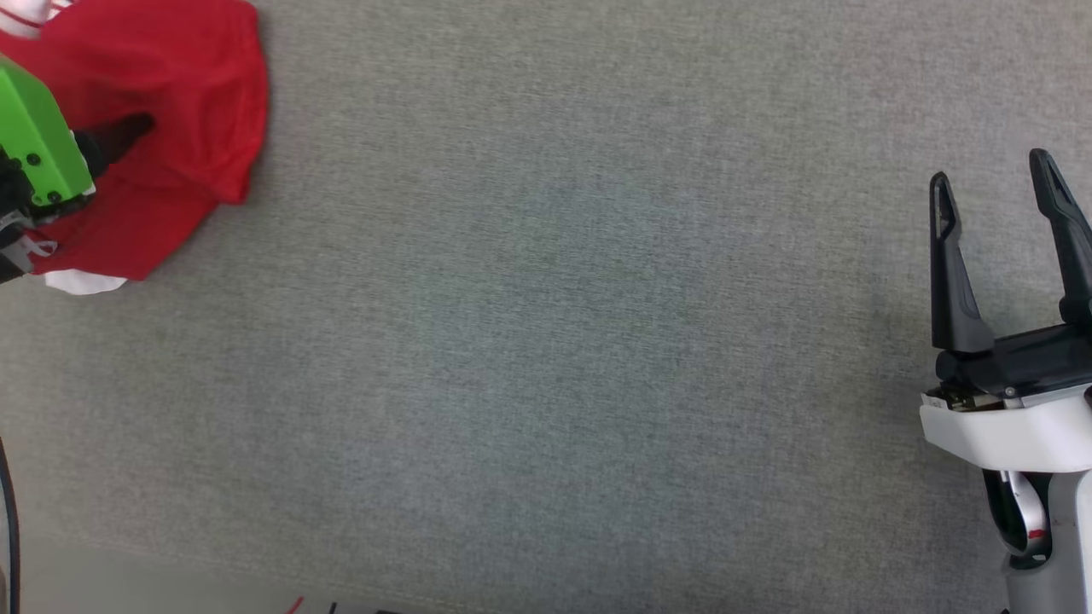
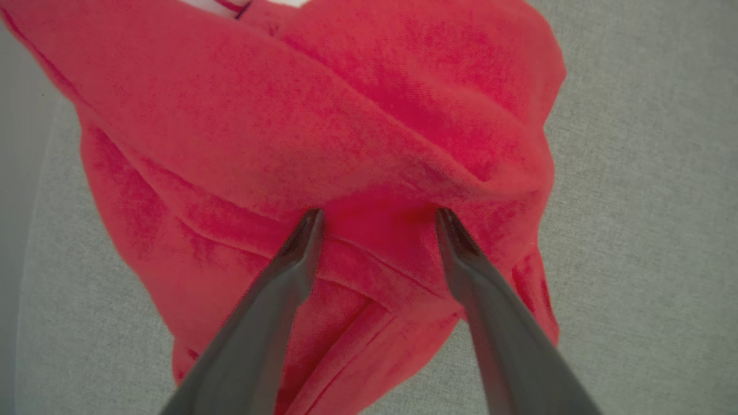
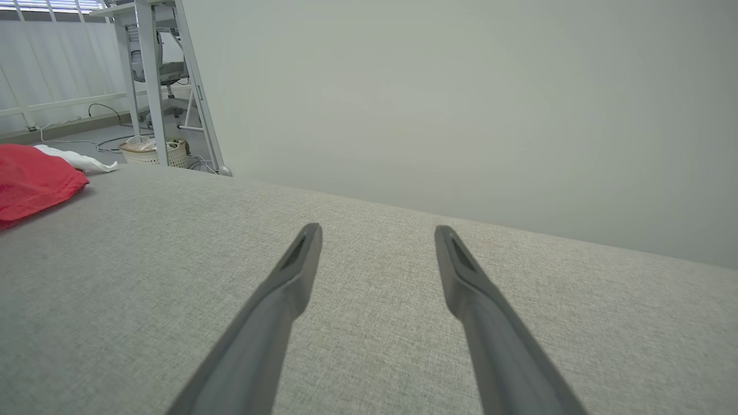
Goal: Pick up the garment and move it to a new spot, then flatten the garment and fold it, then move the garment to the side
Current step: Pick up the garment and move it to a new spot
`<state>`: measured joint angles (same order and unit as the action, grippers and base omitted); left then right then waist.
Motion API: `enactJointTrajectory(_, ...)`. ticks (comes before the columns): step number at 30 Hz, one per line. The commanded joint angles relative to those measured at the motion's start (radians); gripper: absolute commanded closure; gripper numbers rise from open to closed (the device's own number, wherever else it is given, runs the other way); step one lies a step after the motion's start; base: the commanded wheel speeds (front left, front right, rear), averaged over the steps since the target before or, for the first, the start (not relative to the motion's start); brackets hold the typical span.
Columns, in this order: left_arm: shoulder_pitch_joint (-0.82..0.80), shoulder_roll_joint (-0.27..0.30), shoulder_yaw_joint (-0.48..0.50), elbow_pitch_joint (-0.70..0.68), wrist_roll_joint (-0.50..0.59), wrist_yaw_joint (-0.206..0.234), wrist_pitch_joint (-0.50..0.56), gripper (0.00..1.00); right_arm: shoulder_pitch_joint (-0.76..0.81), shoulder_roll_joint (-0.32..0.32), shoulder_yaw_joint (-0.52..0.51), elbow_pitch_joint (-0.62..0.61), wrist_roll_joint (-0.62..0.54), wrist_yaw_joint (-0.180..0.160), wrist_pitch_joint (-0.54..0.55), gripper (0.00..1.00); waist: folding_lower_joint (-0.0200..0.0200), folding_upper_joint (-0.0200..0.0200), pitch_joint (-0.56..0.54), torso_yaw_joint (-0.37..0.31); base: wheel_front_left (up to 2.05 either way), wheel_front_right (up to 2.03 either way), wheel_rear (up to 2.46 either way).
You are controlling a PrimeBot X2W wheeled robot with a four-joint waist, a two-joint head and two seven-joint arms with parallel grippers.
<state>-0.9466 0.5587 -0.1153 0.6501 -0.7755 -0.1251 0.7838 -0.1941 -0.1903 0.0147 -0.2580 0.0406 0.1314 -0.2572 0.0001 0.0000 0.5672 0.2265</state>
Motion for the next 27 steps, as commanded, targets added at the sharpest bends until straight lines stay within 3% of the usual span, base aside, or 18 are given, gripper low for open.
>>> enactJointTrajectory(1, 0.001, 0.015, -0.013, 0.003, -0.009, -0.005, 0.025, 0.0, -0.016, -0.004, -0.003, -0.007, -0.002, -0.001, -0.005, 0.0, -0.0001, 0.0, 0.034, -0.03, 0.0, 0.0, 0.0)
enactJointTrajectory(12, 0.061, -0.017, -0.104, 0.062, -0.028, -0.005, 0.027, 0.0, -0.035, -0.007, 0.0, -0.001, 0.004, -0.001, -0.005, 0.0, -0.0001, 0.0, 0.058, -0.052, 0.0, 0.0, 0.0)
enactJointTrajectory(14, 0.06, -0.014, -0.125, 0.066, -0.025, -0.005, 0.014, 1.0, -0.036, -0.005, -0.001, 0.003, 0.007, -0.001, -0.005, 0.0, -0.0001, 0.0, 0.052, -0.055, 0.0, 0.0, 0.0)
enactJointTrajectory(24, -0.017, 0.085, -0.208, -0.007, 0.021, -0.006, -0.196, 1.0, 0.006, 0.038, -0.019, 0.024, 0.016, -0.001, -0.005, 0.0, -0.0001, 0.0, -0.059, -0.05, 0.0, 0.0, 0.0)
enactJointTrajectory(27, -0.054, 0.12, -0.286, -0.075, 0.034, -0.006, -0.245, 1.0, 0.03, 0.062, -0.025, 0.035, 0.021, -0.001, -0.005, 0.0, -0.0001, 0.0, -0.127, -0.044, 0.0, 0.0, 0.0)
